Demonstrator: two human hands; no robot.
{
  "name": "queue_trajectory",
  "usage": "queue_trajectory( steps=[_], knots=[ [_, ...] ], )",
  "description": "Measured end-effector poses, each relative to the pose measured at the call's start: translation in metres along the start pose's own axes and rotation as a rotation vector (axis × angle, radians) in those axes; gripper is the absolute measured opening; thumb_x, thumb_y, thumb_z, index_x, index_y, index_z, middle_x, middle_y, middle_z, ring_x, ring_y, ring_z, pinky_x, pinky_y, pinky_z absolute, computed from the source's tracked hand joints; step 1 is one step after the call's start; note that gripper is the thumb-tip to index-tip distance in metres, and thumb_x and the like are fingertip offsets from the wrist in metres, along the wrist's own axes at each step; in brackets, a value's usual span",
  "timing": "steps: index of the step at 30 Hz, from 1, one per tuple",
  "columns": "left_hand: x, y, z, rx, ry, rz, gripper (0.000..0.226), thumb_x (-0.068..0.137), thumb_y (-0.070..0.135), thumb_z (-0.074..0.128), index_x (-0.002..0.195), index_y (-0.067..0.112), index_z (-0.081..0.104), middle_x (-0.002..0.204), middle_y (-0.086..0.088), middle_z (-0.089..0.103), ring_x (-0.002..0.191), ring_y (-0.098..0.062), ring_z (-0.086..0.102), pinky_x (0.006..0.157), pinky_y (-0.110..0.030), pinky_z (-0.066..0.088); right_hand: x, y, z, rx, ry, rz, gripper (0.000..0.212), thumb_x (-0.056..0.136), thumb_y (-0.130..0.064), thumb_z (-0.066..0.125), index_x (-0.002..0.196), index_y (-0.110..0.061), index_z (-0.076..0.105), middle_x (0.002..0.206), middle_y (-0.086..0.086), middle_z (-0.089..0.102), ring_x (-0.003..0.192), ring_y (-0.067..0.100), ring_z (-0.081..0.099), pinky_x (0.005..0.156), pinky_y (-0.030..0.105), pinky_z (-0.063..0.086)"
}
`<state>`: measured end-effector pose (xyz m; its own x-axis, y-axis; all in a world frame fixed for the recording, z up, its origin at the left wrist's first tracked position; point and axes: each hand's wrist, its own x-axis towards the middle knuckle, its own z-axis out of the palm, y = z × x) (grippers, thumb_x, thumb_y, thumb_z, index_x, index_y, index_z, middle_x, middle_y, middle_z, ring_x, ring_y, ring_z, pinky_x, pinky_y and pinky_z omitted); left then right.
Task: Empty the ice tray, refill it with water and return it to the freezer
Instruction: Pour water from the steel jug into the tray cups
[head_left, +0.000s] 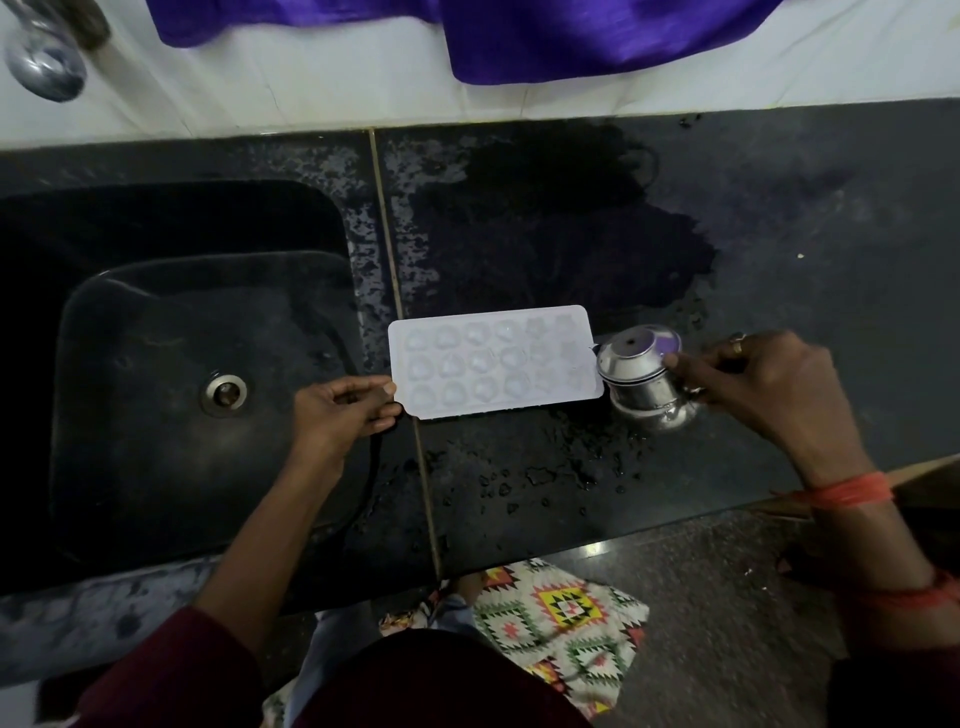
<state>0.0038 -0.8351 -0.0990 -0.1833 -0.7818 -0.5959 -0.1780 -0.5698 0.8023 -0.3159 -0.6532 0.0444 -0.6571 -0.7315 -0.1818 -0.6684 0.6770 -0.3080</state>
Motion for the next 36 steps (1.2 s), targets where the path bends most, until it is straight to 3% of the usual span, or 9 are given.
queue_trajectory(
  steps=[8, 13, 17, 28, 36],
  knots=[
    [0.002, 0.0, 0.002, -0.007, 0.001, -0.006, 0.003, 0.088, 0.006, 0.077, 0.09, 0.006, 0.074, 0.067, -0.004, 0.076, 0.061, -0.011, 0.074, 0.058, -0.02, 0.059, -0.001, -0.002, -0.002, -0.006, -0.02, -0.009, 0.042, 0.083, -0.062, 0.067, 0.062, -0.026, 0.073, 0.058, -0.003, 0.068, 0.059, 0.012, 0.064, 0.054, 0.023, 0.038],
    [0.003, -0.001, 0.001, -0.01, 0.002, -0.013, 0.005, 0.087, 0.007, 0.078, 0.091, 0.007, 0.075, 0.07, -0.006, 0.077, 0.062, -0.012, 0.075, 0.059, -0.021, 0.06, -0.001, 0.001, 0.0, -0.006, -0.01, -0.02, 0.043, 0.082, -0.063, 0.067, 0.063, -0.025, 0.074, 0.06, -0.003, 0.069, 0.062, 0.014, 0.067, 0.061, 0.028, 0.044],
    [0.002, -0.001, 0.001, -0.022, -0.001, -0.016, 0.004, 0.088, 0.006, 0.077, 0.091, 0.006, 0.074, 0.068, -0.005, 0.076, 0.062, -0.011, 0.074, 0.059, -0.02, 0.06, -0.003, 0.001, -0.001, 0.0, -0.014, -0.023, 0.042, 0.083, -0.061, 0.067, 0.062, -0.026, 0.073, 0.058, -0.005, 0.068, 0.06, 0.007, 0.064, 0.053, 0.012, 0.037],
    [0.002, -0.002, 0.001, -0.015, 0.004, -0.02, 0.01, 0.087, 0.008, 0.078, 0.095, 0.003, 0.075, 0.071, -0.008, 0.076, 0.063, -0.013, 0.075, 0.059, -0.021, 0.06, -0.012, 0.008, 0.0, -0.011, -0.021, -0.033, 0.044, 0.08, -0.066, 0.064, 0.055, -0.03, 0.066, 0.058, 0.0, 0.067, 0.059, 0.013, 0.064, 0.055, 0.024, 0.039],
    [-0.003, 0.002, 0.004, -0.015, 0.01, -0.015, 0.006, 0.088, 0.007, 0.077, 0.092, 0.004, 0.074, 0.072, -0.009, 0.075, 0.062, -0.011, 0.074, 0.058, -0.02, 0.06, -0.013, 0.011, 0.003, -0.028, -0.064, -0.011, 0.051, 0.075, -0.07, 0.059, 0.064, -0.023, 0.075, 0.061, 0.002, 0.07, 0.06, 0.016, 0.067, 0.059, 0.03, 0.051]
  ],
)
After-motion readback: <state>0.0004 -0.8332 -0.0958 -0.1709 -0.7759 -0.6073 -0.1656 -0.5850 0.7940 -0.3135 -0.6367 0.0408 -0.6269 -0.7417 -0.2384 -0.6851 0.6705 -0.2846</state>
